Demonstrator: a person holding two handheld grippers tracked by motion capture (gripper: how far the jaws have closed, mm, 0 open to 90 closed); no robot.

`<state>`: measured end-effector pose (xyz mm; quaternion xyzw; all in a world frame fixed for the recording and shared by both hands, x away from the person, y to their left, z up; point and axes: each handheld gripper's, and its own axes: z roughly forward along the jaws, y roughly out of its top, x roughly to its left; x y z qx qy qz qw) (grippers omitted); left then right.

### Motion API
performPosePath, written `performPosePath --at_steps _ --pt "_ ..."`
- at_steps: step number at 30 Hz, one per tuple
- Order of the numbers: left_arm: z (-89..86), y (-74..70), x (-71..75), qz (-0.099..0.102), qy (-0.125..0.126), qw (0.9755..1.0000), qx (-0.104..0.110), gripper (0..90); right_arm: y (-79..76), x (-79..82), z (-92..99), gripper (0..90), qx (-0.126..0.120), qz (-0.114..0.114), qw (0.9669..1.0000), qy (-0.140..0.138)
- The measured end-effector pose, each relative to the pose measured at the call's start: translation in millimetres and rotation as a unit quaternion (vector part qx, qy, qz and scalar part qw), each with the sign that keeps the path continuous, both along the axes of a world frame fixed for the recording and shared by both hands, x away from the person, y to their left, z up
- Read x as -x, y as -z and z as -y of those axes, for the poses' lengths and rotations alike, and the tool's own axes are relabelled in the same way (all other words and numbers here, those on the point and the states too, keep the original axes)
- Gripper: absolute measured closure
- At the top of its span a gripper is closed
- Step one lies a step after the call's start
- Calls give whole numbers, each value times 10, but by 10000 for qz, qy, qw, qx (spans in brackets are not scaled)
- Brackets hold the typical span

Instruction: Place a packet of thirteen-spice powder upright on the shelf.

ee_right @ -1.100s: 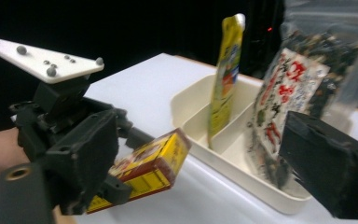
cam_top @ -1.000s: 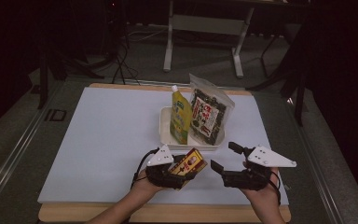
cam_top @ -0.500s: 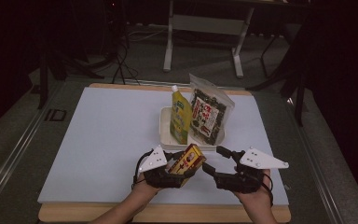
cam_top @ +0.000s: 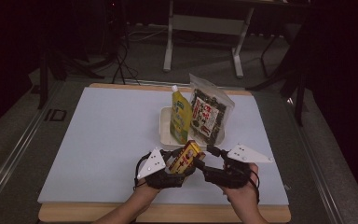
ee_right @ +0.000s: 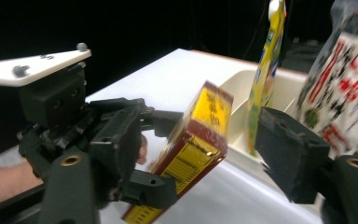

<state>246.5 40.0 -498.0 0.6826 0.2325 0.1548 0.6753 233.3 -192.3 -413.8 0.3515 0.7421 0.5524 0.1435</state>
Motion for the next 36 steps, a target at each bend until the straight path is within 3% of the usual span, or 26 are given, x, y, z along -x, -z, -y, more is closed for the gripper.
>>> performPosePath --at_steps 3,6,9,15,25,28,34,36 --pt "3 -11 8 109 -33 9999 85 315 44 -47 -17 425 -298 -311 9989 163" --pt "7 -9 13 179 -109 9997 119 314 50 -78 -24 511 -466 -478 9976 205" --pt "8 10 11 197 -197 9995 119 313 35 -74 -57 603 -472 -524 9973 189" --pt "33 9 20 149 -320 9994 -22 306 41 -86 -89 657 -543 -766 9953 232" --pt "41 -60 -16 -57 -310 9993 -200 249 -17 -55 -142 679 -338 -561 9974 309" --pt "27 -77 -28 -199 -202 9992 -286 192 -45 -64 -141 679 -317 -495 9977 332" --pt "-22 -83 -40 -394 -275 9977 -470 139 -83 -64 -167 680 -175 -351 9986 362" --pt "-63 -93 -49 -576 -226 9972 -423 88 -102 -58 -186 679 -136 -270 9989 364"
